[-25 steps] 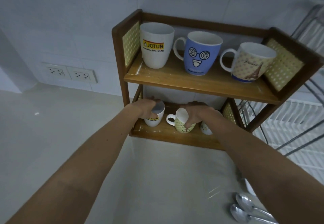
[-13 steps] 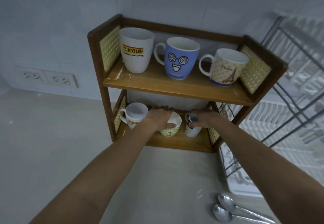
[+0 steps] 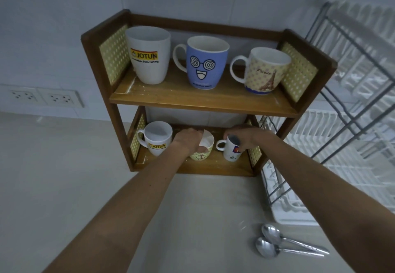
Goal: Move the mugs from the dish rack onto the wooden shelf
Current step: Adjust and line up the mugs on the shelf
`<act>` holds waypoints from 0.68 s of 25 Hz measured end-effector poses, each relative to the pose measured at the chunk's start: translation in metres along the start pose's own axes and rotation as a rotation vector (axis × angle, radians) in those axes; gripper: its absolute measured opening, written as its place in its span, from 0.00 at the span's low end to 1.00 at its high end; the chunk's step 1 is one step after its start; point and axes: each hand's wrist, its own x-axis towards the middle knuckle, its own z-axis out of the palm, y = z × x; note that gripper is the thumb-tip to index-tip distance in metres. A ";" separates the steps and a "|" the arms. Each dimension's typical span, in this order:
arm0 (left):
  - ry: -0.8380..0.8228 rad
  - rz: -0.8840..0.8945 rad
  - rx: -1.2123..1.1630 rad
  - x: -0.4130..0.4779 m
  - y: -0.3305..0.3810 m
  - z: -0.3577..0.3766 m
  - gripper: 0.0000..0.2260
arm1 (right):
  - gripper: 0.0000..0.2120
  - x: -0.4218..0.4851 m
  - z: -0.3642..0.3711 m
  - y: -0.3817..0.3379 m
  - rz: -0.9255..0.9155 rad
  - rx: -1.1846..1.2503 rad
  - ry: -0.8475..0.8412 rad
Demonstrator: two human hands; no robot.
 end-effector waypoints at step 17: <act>0.039 -0.001 -0.043 0.002 -0.003 0.013 0.31 | 0.25 0.000 0.014 -0.002 -0.019 0.075 0.056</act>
